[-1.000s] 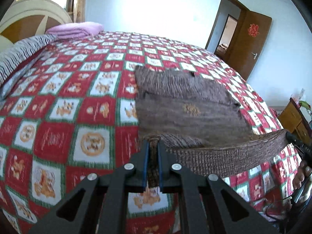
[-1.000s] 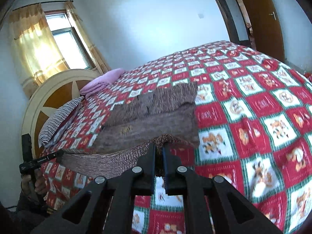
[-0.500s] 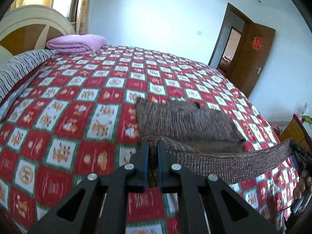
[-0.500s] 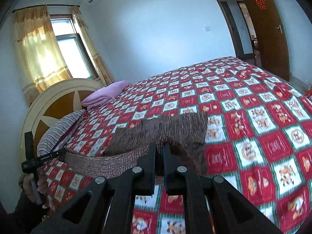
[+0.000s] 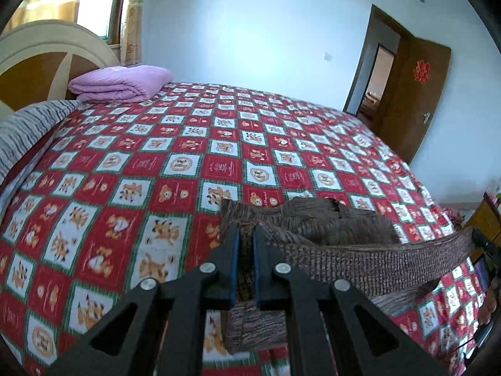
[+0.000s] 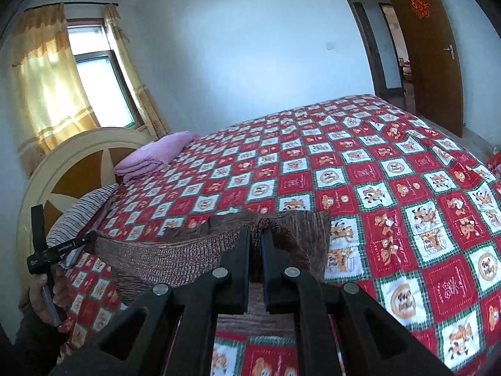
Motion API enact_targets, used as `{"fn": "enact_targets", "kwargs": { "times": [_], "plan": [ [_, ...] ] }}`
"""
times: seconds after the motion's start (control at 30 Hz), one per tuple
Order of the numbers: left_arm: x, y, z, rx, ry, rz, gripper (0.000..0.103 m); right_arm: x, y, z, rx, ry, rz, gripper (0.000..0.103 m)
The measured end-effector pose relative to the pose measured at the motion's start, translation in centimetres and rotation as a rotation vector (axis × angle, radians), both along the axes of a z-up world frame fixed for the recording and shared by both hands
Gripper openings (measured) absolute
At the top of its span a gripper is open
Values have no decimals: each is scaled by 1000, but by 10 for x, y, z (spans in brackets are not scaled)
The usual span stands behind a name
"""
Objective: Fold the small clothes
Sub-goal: 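Lift the hem with both tools and fold it toward the collar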
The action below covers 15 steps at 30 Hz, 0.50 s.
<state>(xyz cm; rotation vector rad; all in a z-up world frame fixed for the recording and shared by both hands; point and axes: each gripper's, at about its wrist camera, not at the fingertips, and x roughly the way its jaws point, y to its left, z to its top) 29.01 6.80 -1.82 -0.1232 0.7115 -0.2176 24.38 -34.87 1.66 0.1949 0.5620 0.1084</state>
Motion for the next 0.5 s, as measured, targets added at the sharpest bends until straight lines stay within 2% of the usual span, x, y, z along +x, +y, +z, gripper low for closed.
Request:
{"fn": "enact_targets", "kwargs": {
  "times": [0.13,0.33,0.5],
  "plan": [
    [23,-12,-12,41,24,-5,8,26,-6,-14,-4,47,-22,6],
    [57,-24,-43,78,93,-2,8,68,-15,-47,-7,156,-50,6],
    [79,-33,-68,130,127,-9,8,99,-24,-73,-14,212,-74,6]
  ]
}}
